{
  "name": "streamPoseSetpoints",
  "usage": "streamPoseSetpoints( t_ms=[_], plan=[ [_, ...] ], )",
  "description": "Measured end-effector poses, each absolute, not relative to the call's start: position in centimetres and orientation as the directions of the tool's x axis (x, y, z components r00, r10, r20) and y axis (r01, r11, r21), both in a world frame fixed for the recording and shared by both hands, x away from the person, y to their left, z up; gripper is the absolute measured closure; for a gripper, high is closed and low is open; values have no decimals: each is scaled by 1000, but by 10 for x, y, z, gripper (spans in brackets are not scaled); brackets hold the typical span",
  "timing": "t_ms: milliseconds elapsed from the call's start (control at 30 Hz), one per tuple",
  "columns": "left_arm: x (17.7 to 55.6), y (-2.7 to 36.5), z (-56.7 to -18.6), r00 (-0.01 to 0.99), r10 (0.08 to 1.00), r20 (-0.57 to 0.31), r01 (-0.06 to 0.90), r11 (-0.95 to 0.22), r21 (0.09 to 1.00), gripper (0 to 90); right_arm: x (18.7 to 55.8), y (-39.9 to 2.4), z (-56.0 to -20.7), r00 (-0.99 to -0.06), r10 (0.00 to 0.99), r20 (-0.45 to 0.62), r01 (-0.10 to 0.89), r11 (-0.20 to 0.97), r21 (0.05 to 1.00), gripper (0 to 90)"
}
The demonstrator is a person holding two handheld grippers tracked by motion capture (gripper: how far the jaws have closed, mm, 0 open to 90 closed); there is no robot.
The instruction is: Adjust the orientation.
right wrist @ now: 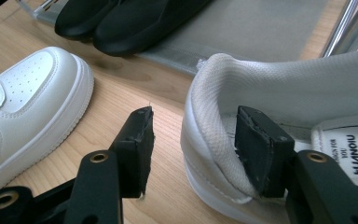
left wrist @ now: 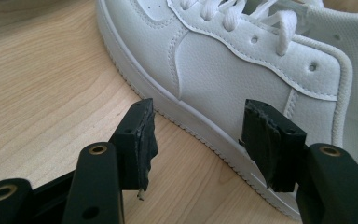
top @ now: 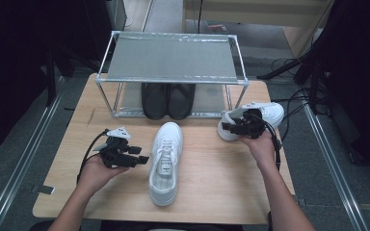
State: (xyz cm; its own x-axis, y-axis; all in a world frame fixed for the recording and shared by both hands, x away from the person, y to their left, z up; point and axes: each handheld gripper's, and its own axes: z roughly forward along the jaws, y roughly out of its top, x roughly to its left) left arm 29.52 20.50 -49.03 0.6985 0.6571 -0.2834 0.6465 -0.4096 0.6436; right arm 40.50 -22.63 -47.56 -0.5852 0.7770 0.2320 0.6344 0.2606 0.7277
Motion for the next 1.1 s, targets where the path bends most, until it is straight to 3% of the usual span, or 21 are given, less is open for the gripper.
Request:
streamPoseSetpoints(
  t_ms=[333, 500, 867, 1100],
  plan=[
    [295, 205, -490, 700, 657, -281, 645, -413, 643, 442, 414, -223, -487, -579, 776, 251, 650, 252, 717, 522],
    [295, 205, -490, 702, 655, -279, 643, -415, 644, 442, 417, -219, -493, -600, 781, 173, 614, 312, 725, 578],
    [295, 204, -492, 703, 653, -281, 645, -419, 639, 438, 422, -210, -500, -623, 768, 147, 614, 364, 700, 639],
    [295, 205, -492, 700, 656, -281, 646, -415, 641, 436, 424, -211, -499, -623, 761, 184, 636, 355, 685, 682]
  ],
)
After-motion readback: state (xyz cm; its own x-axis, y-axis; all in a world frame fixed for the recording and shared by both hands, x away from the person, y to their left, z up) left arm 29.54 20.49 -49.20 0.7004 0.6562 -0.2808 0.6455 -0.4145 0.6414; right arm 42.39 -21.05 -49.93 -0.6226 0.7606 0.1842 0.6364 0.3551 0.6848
